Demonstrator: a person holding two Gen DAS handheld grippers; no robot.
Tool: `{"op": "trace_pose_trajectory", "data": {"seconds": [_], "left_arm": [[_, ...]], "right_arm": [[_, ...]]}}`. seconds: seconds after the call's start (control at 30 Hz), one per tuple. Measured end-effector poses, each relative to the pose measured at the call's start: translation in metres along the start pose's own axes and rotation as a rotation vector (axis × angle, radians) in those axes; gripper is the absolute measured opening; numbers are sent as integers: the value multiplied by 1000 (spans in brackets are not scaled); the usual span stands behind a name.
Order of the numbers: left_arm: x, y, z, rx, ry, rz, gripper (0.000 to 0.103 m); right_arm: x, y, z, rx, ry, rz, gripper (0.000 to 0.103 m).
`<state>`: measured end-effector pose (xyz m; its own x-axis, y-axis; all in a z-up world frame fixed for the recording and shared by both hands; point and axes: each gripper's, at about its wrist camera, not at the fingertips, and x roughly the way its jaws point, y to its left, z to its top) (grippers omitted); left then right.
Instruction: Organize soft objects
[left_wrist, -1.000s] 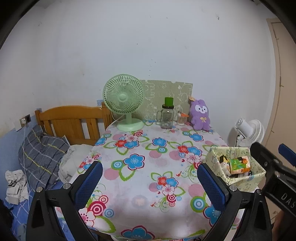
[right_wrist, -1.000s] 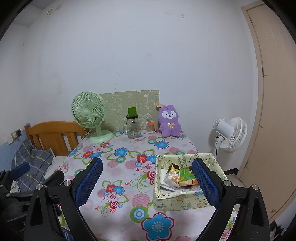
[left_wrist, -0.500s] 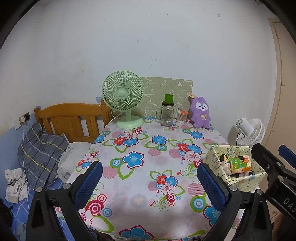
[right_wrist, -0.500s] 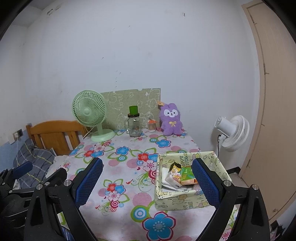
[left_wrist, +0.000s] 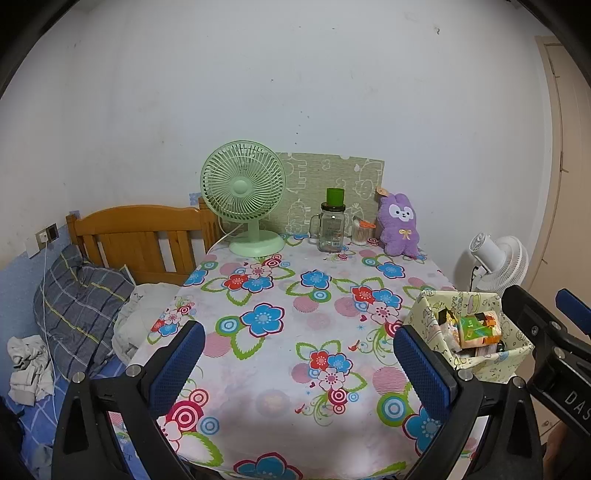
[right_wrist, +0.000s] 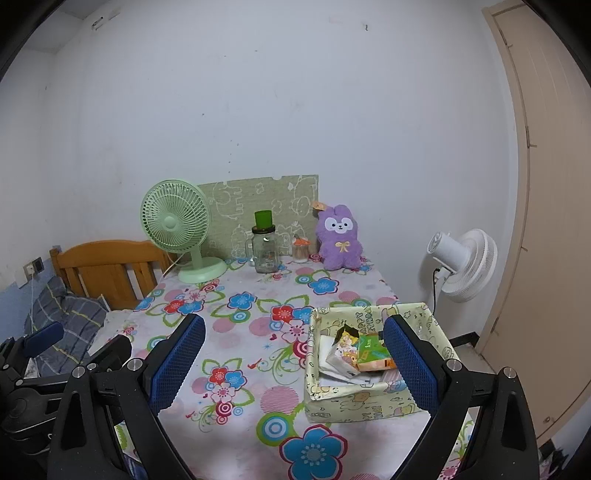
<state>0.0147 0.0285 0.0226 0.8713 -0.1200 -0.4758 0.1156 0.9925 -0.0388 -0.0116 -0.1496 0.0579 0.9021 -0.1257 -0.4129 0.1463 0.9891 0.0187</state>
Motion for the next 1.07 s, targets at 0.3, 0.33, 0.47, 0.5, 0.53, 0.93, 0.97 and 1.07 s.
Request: {"op": "trace_pose_trajectory", "data": {"seconds": [0.3, 0.33, 0.47, 0.5, 0.53, 0.93, 0.97, 1.07], "left_arm": [[1, 0, 1, 2, 3, 1, 103], [2, 0, 1, 2, 3, 0, 103], [1, 0, 1, 2, 3, 2, 103], [1, 0, 1, 4, 3, 1, 103], [2, -1, 1, 4, 3, 3, 103], [9, 0, -1, 8, 12, 2, 103], [9, 0, -1, 8, 11, 3, 103], [10, 2, -2, 8, 13, 3, 103]], "right_arm": [[4, 0, 1, 1, 4, 7, 99], [4, 0, 1, 2, 4, 6, 99], [4, 0, 1, 3, 5, 7, 99], [4, 0, 0, 3, 5, 7, 99], [5, 0, 0, 4, 6, 6, 99], [9, -1, -2, 5, 17, -2, 99], [9, -1, -2, 6, 18, -2, 99], [10, -1, -2, 5, 18, -2, 99]]}}
